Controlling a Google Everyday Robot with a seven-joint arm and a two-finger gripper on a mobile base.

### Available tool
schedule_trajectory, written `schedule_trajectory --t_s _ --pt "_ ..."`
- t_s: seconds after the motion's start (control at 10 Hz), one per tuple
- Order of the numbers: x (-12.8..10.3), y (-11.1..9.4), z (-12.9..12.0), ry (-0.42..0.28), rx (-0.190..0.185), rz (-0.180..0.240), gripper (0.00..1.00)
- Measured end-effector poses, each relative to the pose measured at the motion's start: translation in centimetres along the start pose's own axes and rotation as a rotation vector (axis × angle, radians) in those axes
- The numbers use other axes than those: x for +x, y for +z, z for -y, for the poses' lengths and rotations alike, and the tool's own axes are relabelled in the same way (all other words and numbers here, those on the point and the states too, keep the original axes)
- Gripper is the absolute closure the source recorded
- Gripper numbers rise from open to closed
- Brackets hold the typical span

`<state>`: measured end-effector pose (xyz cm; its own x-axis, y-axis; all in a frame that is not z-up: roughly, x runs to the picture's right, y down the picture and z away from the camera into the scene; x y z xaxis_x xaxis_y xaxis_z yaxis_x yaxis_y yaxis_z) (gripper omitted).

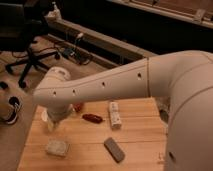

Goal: Move the arm in a circular motion

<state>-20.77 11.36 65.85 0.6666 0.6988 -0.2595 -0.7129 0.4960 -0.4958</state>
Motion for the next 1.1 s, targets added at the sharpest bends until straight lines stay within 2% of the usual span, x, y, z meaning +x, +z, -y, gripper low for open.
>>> schedule_trajectory --t_s 0.3,0.4,0.6,0.7,0.8,1.0,1.1 --pt "-9.0 0.3 3.1 0.004 -0.033 0.201 0.27" --pt "-11.0 0.2 4.3 0.015 -0.028 0.243 0.27" --pt "-14.2 -0.4 8.9 0.072 0.010 0.314 0.27" --pt "-14.6 -0.7 11.1 0.104 0.030 0.328 0.27" --pt "-14.5 -1.2 14.4 0.151 0.064 0.335 0.27" --pt "-12.6 -2.2 21.2 0.240 0.151 0.308 0.27" --pt "-11.4 -2.6 23.5 0.269 0.187 0.287 0.27"
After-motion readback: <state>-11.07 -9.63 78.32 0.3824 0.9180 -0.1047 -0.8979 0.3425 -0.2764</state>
